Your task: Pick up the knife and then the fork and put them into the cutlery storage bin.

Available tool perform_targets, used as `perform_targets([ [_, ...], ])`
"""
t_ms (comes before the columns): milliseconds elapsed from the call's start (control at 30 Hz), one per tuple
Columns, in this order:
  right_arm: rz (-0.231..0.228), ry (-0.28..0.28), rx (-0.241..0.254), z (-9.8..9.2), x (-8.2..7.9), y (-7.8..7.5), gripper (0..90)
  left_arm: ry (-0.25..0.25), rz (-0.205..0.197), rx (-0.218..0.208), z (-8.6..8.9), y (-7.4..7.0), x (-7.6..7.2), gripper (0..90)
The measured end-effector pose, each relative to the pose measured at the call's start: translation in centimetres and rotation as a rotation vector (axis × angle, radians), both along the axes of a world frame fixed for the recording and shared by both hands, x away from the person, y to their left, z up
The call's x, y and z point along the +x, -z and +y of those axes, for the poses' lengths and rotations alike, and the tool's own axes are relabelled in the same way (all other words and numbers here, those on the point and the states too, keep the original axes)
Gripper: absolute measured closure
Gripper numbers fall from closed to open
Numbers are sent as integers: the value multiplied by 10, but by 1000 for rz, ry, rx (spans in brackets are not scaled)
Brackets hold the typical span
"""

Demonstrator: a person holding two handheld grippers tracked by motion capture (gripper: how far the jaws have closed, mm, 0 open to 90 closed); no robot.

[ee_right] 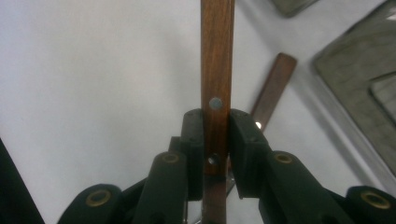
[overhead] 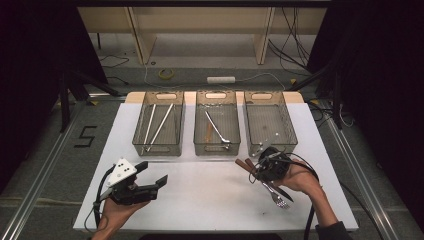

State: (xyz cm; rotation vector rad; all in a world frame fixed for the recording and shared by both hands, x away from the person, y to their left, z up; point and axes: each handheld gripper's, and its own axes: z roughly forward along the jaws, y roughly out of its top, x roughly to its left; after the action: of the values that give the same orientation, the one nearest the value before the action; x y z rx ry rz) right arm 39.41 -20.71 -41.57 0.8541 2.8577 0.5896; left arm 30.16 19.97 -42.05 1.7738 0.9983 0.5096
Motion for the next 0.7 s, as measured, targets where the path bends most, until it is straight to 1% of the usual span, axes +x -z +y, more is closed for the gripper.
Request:
perform_targets([
  [33, 1, 11, 11, -3, 1, -3, 774, -1, 0, 0, 0, 0, 0, 177],
  [67, -9, 24, 24, -5, 2, -6, 774, -2, 0, 0, 0, 0, 0, 177],
  [233, -33, 80, 92, -21, 11, -22, 774, -7, -5, -4, 1, 0, 0, 177],
  [267, -34, 98, 104, -23, 12, -25, 774, -7, -3, -6, 1, 0, 0, 177],
  [300, -41, 103, 116, -26, 15, -28, 774, -10, -3, -10, 1, 0, 0, 177],
  [367, -49, 132, 141, -30, 19, -33, 774, -10, -5, -10, 2, -1, 0, 177],
  [533, -73, 169, 191, -38, 31, -43, 774, -18, -10, -20, 3, -1, 0, 177],
  [700, -81, 197, 216, -39, 41, -51, 774, -17, -11, -21, 4, -1, 0, 177],
])
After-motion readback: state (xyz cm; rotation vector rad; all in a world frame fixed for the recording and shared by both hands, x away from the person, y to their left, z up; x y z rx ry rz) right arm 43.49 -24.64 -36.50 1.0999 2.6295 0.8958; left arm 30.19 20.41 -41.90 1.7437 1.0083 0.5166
